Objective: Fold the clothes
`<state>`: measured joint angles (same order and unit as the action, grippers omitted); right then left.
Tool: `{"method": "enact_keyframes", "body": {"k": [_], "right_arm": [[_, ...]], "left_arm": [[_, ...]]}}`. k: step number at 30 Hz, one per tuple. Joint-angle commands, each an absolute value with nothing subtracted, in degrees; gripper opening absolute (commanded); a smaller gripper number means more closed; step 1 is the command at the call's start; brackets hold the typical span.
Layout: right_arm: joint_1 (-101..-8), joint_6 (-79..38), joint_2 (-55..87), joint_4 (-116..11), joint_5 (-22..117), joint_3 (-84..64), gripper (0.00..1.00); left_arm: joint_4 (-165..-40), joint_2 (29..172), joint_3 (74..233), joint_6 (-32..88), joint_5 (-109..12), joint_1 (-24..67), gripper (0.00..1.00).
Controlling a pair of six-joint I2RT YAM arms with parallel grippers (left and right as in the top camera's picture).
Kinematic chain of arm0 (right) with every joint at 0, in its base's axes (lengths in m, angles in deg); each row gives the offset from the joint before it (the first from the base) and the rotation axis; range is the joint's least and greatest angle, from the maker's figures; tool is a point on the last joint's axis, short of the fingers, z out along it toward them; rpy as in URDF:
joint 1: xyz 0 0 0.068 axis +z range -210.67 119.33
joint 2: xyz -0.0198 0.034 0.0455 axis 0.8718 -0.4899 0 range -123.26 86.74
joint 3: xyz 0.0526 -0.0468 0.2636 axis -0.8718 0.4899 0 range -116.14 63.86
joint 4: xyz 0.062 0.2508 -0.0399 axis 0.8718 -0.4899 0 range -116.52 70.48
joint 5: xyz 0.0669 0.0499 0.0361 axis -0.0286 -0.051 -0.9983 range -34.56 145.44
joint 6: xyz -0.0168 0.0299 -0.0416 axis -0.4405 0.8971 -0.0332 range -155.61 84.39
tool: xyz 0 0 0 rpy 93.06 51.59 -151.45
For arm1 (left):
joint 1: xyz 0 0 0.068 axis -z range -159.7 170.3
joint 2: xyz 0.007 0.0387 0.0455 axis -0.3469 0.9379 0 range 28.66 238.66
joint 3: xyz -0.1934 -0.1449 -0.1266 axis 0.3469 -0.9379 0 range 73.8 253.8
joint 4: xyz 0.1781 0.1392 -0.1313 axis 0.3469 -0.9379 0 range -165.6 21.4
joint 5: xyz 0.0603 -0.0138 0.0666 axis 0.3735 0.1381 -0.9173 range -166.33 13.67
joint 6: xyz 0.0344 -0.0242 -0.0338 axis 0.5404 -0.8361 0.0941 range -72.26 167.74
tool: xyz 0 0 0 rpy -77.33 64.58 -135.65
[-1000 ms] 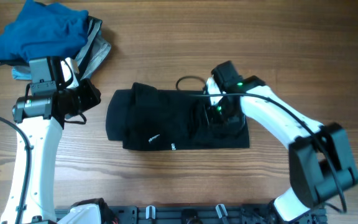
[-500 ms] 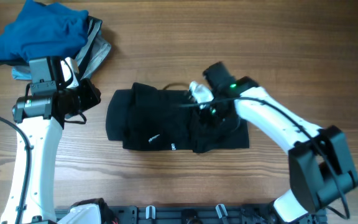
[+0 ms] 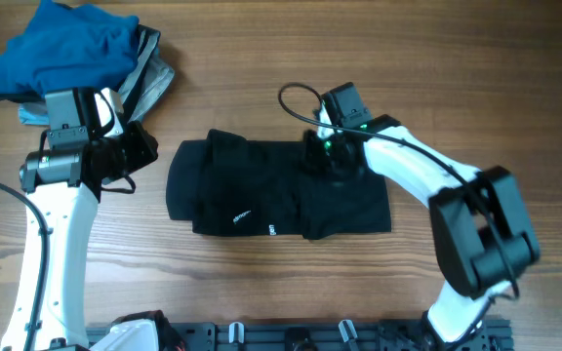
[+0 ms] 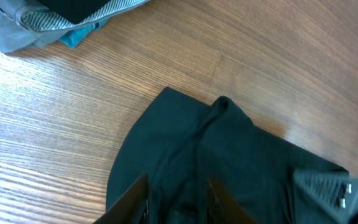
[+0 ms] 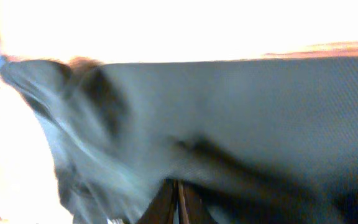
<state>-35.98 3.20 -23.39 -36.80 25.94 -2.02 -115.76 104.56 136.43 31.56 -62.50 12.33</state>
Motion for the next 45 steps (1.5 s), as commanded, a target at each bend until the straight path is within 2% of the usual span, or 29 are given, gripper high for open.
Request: {"method": "enact_keyframes", "body": {"k": [1, 4, 6, 8, 11, 13, 14, 18, 24, 27, 33, 38, 40, 41, 42, 43, 45], "right_arm": [[-35.85, -1.83, -24.31, -23.12, 12.02, -3.05, 0.05], [-37.69, -4.12, -22.06, -25.00, 10.60, -3.31, 0.05], [-41.03, -8.91, -19.32, -31.66, 11.10, -3.31, 0.06], [-43.96, -12.06, -17.14, -38.37, 13.72, -3.31, 0.14], [-49.93, -17.91, -14.10, -53.43, 23.38, -3.31, 0.35], [-53.31, -19.27, -13.95, -60.14, 29.77, -3.31, 0.59], [-54.56, -19.88, -14.14, -61.91, 31.45, -3.27, 0.62], [-58.08, -24.03, -14.65, -64.34, 32.02, -3.07, 0.62], [-58.63, -24.36, -16.51, -63.55, 37.46, -2.99, 0.62], [-58.63, -26.98, -17.82, -61.43, 37.68, -2.96, 0.66], [-58.65, -28.27, -21.27, -59.57, 35.01, -2.96, 0.65], [-58.63, -28.56, -24.29, -58.92, 32.69, -2.81, 0.53], [-58.60, -28.60, -25.16, -58.26, 30.90, -2.81, 0.41], [-58.63, -28.54, -25.25, -58.18, 30.86, -2.81, 0.20], [-58.69, -28.54, -25.25, -58.18, 31.01, -2.81, 0.11], [-58.89, -28.27, -25.16, -58.18, 30.99, -2.81, 0.04], [-59.85, -25.06, -25.14, -58.09, 33.28, -2.83, 0.04]], "left_arm": [[-115.61, 104.19, 137.35, 32.52, -62.39, 12.48, 0.31], [-116.11, 104.19, 137.35, 32.52, -62.41, 12.48, 0.34], [-116.50, 104.19, 137.35, 32.54, -62.33, 12.48, 0.38], [-116.44, 104.19, 137.35, 33.18, -60.12, 12.48, 0.41], [-115.56, 104.19, 137.35, 39.45, -49.43, 13.60, 0.47], [-115.04, 104.21, 137.35, 44.91, -43.03, 16.35, 0.56], [-114.65, 104.36, 137.35, 46.51, -42.17, 17.97, 0.60], [-112.15, 106.29, 137.35, 51.21, -42.52, 26.52, 0.69], [-105.95, 115.82, 137.35, 50.60, -44.23, 36.50, 0.68], [-103.21, 121.30, 137.35, 49.87, -42.92, 39.06, 0.67], [-97.09, 129.91, 137.35, 49.61, -36.60, 42.60, 0.62], [-94.08, 132.67, 137.35, 48.80, -36.95, 44.42, 0.53], [-93.05, 133.74, 137.35, 48.80, -37.41, 44.92, 0.47], [-92.94, 134.29, 137.35, 48.80, -37.78, 45.07, 0.42], [-93.05, 134.57, 137.35, 48.78, -38.46, 45.18, 0.38], [-93.20, 134.83, 137.35, 48.80, -38.94, 45.18, 0.36], [-93.20, 134.85, 137.35, 48.80, -39.09, 45.16, 0.37]]}}
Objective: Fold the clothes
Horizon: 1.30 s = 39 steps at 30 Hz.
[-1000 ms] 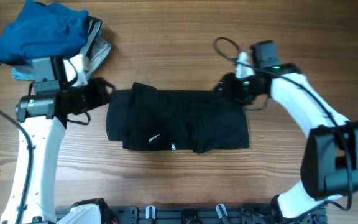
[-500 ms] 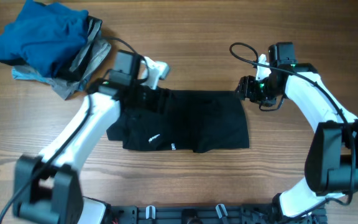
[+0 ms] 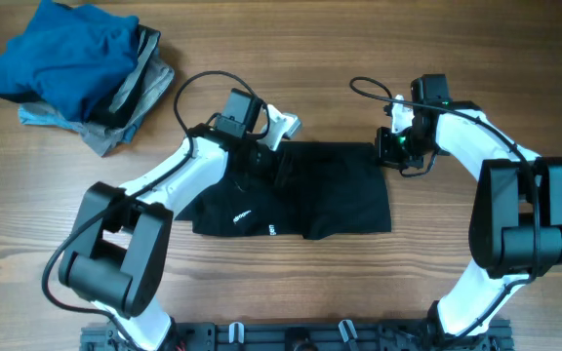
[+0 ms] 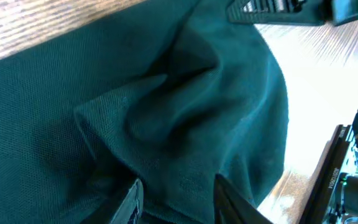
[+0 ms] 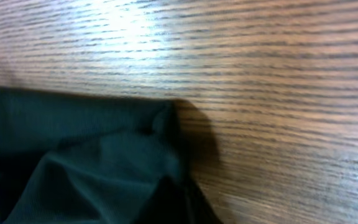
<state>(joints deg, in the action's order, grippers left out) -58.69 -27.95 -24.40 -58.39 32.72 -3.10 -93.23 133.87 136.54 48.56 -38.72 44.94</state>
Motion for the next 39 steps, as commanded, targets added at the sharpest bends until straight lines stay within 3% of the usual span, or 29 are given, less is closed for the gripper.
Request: {"method": "enact_keyframes", "body": {"k": [1, 3, 5, 10, 13, 17, 20, 23, 26, 29, 30, 31, 33, 38, 39], "right_arm": [[-60.31, -22.48, -25.14, -58.18, 35.32, -2.83, 0.04], [-61.71, -15.77, -25.14, -58.55, 39.12, -2.83, 0.04], [-62.97, -13.94, -25.14, -58.33, 38.64, -2.83, 0.04], [-63.54, -14.20, -25.14, -57.85, 37.90, -2.83, 0.04], [-63.76, -14.15, -25.14, -57.83, 38.07, -2.83, 0.04], [-63.85, -14.18, -25.14, -57.91, 38.07, -2.83, 0.04], [-63.85, -14.26, -25.14, -58.09, 38.07, -2.83, 0.04], [-63.85, -14.20, -25.14, -58.09, 38.07, -2.83, 0.04], [-63.85, -14.48, -25.14, -58.13, 38.07, -2.83, 0.04], [-63.85, -14.57, -25.14, -58.37, 38.07, -2.81, 0.04], [-63.85, -14.46, -25.14, -58.57, 38.09, -2.83, 0.04], [-63.87, -14.39, -25.14, -58.68, 38.09, -2.81, 0.04], [-63.94, -13.28, -25.14, -59.01, 38.46, -2.83, 0.04], [-64.59, -11.57, -25.14, -60.08, 39.80, -2.83, 0.04], [-64.68, -13.00, -25.12, -60.06, 38.81, -2.83, 0.11]], "left_arm": [[-93.18, 134.85, 137.35, 48.80, -39.79, 45.16, 0.37], [-93.20, 134.85, 137.35, 48.80, -41.34, 45.16, 0.40], [-93.14, 134.85, 137.35, 48.80, -41.74, 45.16, 0.50], [-92.53, 134.85, 137.35, 48.80, -43.42, 45.16, 0.54], [-92.29, 134.85, 137.35, 48.80, -41.43, 45.36, 0.68], [-90.58, 134.88, 137.35, 48.80, -39.75, 46.65, 0.68], [-89.27, 135.20, 137.35, 48.78, -39.79, 48.24, 0.64], [-87.50, 137.15, 137.35, 48.50, -43.38, 49.88, 0.51], [-86.54, 139.36, 137.35, 46.79, -45.37, 50.30, 0.51], [-85.45, 140.60, 137.35, 44.87, -45.39, 49.99, 0.44], [-84.94, 140.60, 137.35, 44.04, -45.67, 49.64, 0.34], [-84.48, 140.60, 137.35, 42.90, -46.33, 49.25, 0.16], [-83.96, 140.60, 137.35, 38.01, -49.43, 48.18, 0.04], [-82.89, 140.58, 137.37, 30.53, -52.60, 44.39, 0.04], [-82.32, 140.51, 137.37, 30.55, -51.68, 43.87, 0.04]]}}
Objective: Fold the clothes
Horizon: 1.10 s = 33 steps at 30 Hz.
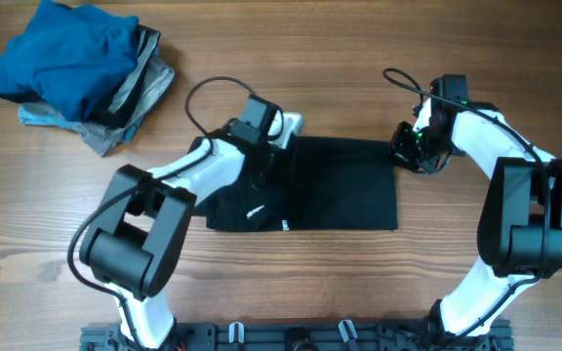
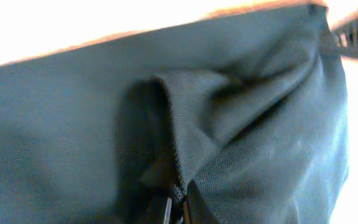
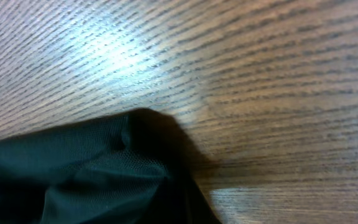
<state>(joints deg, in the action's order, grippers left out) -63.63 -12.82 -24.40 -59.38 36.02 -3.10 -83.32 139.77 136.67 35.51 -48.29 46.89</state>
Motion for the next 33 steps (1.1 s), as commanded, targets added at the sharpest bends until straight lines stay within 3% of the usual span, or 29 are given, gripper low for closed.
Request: {"method": "enact_keyframes", "body": {"k": [1, 2, 3, 11, 15, 18, 22, 24, 26, 29, 33], "right_arm": [[-64.72, -16.21, -25.12, -60.08, 36.76, -2.83, 0.23], [-64.88, -19.36, -24.85, -60.97, 34.49, -2.83, 0.33], [-65.12, -19.40, -24.42, -62.59, 34.49, -2.83, 0.36], [-66.32, -29.50, -19.81, -73.41, 30.03, -2.83, 0.45], [-66.32, -33.89, -17.88, -77.47, 29.63, -2.83, 0.45], [-66.76, -27.62, -17.62, -73.65, 36.21, -2.83, 0.53], [-68.55, -25.89, -17.60, -69.32, 35.82, -3.14, 0.53], [-69.64, -29.04, -17.27, -71.62, 29.42, -3.31, 0.43], [-69.58, -32.14, -17.27, -75.88, 25.15, -3.29, 0.41], [-67.89, -34.57, -17.29, -82.13, 26.73, -2.00, 0.40], [-64.96, -33.89, -17.29, -81.41, 28.15, 3.26, 0.43]], "left_arm": [[-81.42, 140.47, 137.37, 30.60, -49.91, 43.48, 0.04], [-80.51, 140.40, 137.37, 30.82, -47.77, 43.30, 0.13], [-79.92, 140.40, 137.37, 30.79, -46.68, 43.30, 0.21], [-80.42, 140.30, 137.39, 30.82, -40.49, 43.32, 0.52], [-82.49, 138.66, 137.41, 31.86, -38.17, 43.32, 0.54], [-85.18, 135.77, 137.41, 35.62, -38.52, 43.30, 0.55], [-88.42, 132.58, 137.41, 37.26, -41.65, 43.15, 0.58], [-90.93, 130.42, 137.41, 38.57, -44.16, 42.69, 0.59], [-92.81, 128.78, 137.41, 38.57, -44.99, 41.99, 0.59], [-95.15, 126.83, 137.41, 38.57, -44.99, 40.44, 0.62], [-97.97, 126.26, 137.41, 38.71, -45.02, 38.10, 0.64]]}}
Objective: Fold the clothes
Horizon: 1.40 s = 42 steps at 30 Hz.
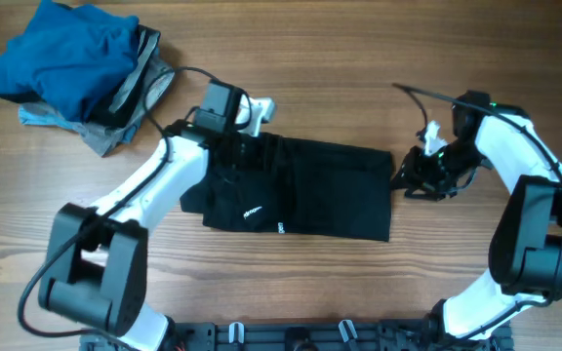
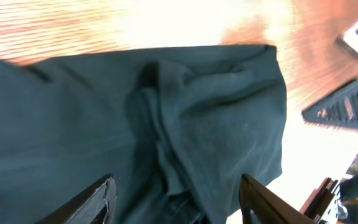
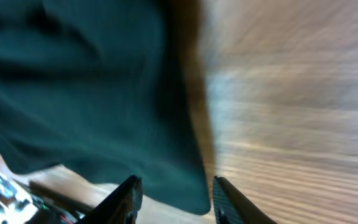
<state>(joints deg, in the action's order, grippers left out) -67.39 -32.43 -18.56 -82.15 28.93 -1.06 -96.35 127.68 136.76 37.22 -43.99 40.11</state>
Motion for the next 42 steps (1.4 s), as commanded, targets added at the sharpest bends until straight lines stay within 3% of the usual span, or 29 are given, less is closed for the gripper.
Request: {"method": "enact_keyframes", "body": {"k": [1, 3, 4, 6, 7, 9, 12, 13, 16, 21, 24, 28, 34, 42], "right_arm": [[-64.29, -33.74, -17.29, -80.05, 28.17, 4.99, 0.43], [-63.13, -31.20, -17.29, -76.21, 28.37, 9.17, 0.43], [-62.87, -29.56, -17.29, -73.76, 28.78, 11.33, 0.38], [-62.89, -25.76, -17.29, -70.52, 31.08, 14.02, 0.09], [-63.06, -23.01, -17.29, -69.87, 34.99, 14.50, 0.04], [-64.18, -13.85, -17.27, -70.44, 47.47, 13.84, 0.04], [-65.99, -12.06, -17.23, -71.81, 51.60, 11.94, 0.04], [-66.47, -12.41, -17.16, -72.60, 51.51, 10.85, 0.06], [-67.11, -13.13, -16.61, -76.86, 54.62, 6.70, 0.33], [-67.17, -14.68, -10.69, -83.29, 55.47, -0.65, 0.43], [-67.17, -18.39, -4.51, -83.29, 49.39, -2.24, 0.52], [-67.11, -20.60, -1.64, -81.89, 44.15, -2.22, 0.52], [-67.02, -23.36, -2.30, -77.50, 37.66, 0.93, 0.53], [-67.00, -23.42, -2.32, -74.55, 36.89, 4.69, 0.53]], "left_arm": [[-98.80, 126.26, 137.41, 39.34, -45.10, 37.55, 0.63], [-100.72, 126.26, 137.41, 41.13, -45.37, 36.74, 0.63], [-101.79, 126.26, 137.41, 41.61, -45.52, 36.50, 0.64], [-103.30, 126.26, 137.41, 41.61, -47.60, 36.46, 0.64], [-103.98, 126.26, 137.41, 41.63, -49.13, 36.46, 0.64], [-105.38, 126.26, 137.41, 41.79, -51.92, 36.46, 0.65], [-106.54, 126.26, 137.41, 41.81, -54.20, 36.46, 0.67], [-106.65, 126.26, 137.41, 41.79, -54.94, 36.44, 0.70], [-106.82, 126.13, 137.41, 41.74, -55.40, 35.15, 0.73], [-110.23, 125.28, 137.41, 41.79, -55.16, 29.01, 0.82], [-113.66, 125.28, 137.41, 43.01, -54.81, 25.42, 0.94], [-114.51, 125.54, 137.22, 45.20, -53.67, 24.64, 1.00], [-111.98, 129.91, 131.95, 47.56, -52.75, 24.64, 1.00], [-108.55, 136.71, 130.36, 52.06, -39.20, 26.71, 0.99]]}}
